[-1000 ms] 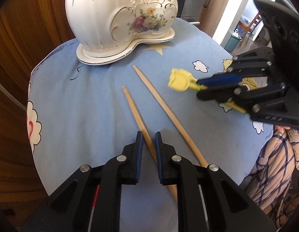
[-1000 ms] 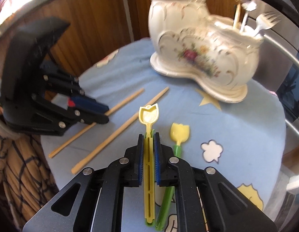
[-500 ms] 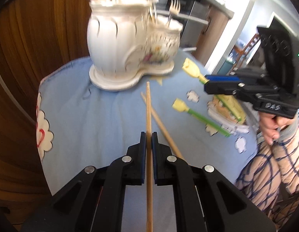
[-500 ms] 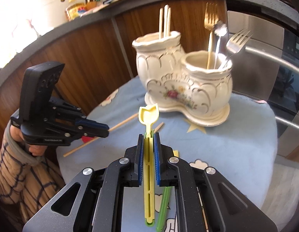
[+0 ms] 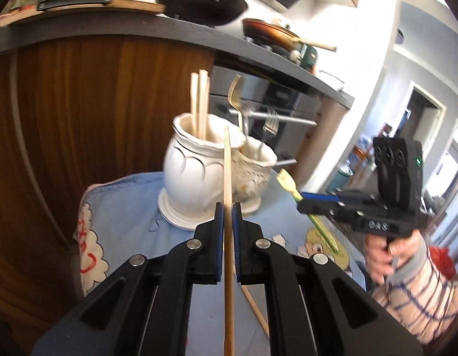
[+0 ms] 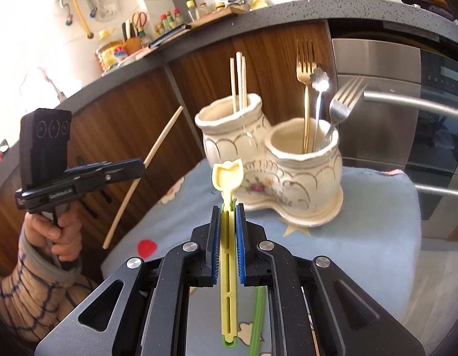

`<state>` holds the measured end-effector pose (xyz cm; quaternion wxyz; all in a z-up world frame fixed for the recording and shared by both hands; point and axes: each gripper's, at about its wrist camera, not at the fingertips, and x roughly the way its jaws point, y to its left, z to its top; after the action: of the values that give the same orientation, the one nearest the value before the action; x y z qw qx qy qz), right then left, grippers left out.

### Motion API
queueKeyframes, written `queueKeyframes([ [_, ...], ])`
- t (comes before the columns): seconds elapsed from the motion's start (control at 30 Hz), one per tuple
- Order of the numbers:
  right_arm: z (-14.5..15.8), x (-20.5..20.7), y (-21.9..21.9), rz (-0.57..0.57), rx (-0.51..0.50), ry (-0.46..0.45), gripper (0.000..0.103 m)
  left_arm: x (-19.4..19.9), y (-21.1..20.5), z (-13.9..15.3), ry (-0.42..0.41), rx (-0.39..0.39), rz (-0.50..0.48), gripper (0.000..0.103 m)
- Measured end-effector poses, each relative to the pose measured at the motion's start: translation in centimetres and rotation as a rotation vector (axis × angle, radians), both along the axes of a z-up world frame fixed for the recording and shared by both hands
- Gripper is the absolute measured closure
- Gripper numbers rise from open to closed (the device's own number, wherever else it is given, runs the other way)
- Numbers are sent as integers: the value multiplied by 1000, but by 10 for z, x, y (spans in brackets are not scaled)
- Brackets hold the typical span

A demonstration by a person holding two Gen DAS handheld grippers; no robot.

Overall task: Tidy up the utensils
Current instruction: 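Lift chopstick over larger pot with left while right carries yellow spoon to smaller pot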

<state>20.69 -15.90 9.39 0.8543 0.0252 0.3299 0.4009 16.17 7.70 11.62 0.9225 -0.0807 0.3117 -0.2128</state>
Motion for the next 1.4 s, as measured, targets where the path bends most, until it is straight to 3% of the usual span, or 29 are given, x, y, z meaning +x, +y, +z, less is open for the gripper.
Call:
queueKeyframes([
  [0.4,2,1,3,6,9,4,92,31,-14,-24,84,60,35,97],
  [0.8,12,1,-3,-6,42,-7,92,43,-28,-30,97,61,35,98],
  [1.03,27,8,-11,-51,95,-39,92,29,-28,-3,-18,7,24,98],
  [1.4,45,41,-7,-162,165,-143,92,21,-12,60,-275,-92,128,98],
])
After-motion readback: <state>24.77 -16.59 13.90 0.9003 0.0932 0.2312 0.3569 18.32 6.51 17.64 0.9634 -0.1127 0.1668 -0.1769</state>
